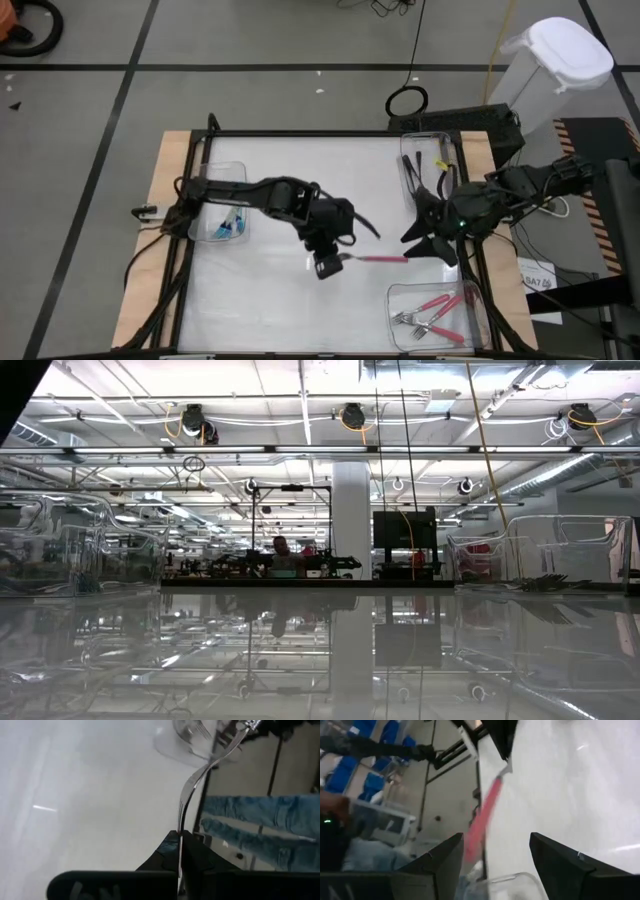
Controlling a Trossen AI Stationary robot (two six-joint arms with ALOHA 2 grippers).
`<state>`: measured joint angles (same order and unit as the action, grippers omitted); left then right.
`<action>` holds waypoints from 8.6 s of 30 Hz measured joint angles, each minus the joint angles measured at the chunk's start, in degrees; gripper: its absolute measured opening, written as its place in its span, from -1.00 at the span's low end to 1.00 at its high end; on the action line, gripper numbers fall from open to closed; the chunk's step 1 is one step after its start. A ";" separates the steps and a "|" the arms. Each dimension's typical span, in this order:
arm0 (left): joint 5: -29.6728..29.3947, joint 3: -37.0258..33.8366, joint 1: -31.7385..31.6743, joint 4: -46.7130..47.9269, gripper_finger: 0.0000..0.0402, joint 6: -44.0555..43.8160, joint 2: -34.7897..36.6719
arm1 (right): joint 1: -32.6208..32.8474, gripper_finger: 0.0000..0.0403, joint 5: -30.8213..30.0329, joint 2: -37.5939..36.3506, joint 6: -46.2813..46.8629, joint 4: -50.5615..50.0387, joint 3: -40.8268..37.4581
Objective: Sort silverware by color (type)
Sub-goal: Put the pink fork into the bottom right transparent bin, then return to Home Position
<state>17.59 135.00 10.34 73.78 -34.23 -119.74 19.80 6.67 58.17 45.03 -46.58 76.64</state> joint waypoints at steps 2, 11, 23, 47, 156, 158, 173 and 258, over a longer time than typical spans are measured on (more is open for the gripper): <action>-0.22 0.00 -0.92 -0.01 -1.00 -0.63 0.00 | 0.71 0.11 -2.27 -0.08 -1.19 0.02 0.00; -0.48 0.00 -2.35 -0.44 -1.00 -2.94 0.00 | 1.53 0.11 -6.63 -0.17 0.95 -3.97 0.00; -1.19 0.00 -2.88 -0.50 -1.00 -8.29 0.00 | 1.48 0.11 -12.67 0.42 1.45 -5.56 0.00; -2.08 0.00 -2.85 -0.46 -1.00 -9.03 0.02 | 1.74 -0.86 -10.94 0.39 1.56 -3.37 0.00; -16.18 0.00 4.07 2.84 -0.11 -16.07 0.09 | 60.41 -0.77 -32.02 4.08 78.94 5.89 -29.11; -16.18 0.00 4.07 2.16 -0.11 -16.09 0.09 | 60.41 -0.77 -31.90 4.36 79.18 6.06 -29.11; -16.16 0.00 4.31 2.21 -0.11 -17.09 0.09 | 60.36 -0.56 -29.81 4.55 79.85 0.58 -29.11; -20.67 -0.06 -7.40 -23.39 -0.98 26.66 12.54 | 34.88 -1.00 -53.12 -28.88 -32.87 -7.85 -3.85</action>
<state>-3.07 134.94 2.94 50.39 -7.57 -107.20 54.68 -46.46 29.29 12.15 -54.43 72.79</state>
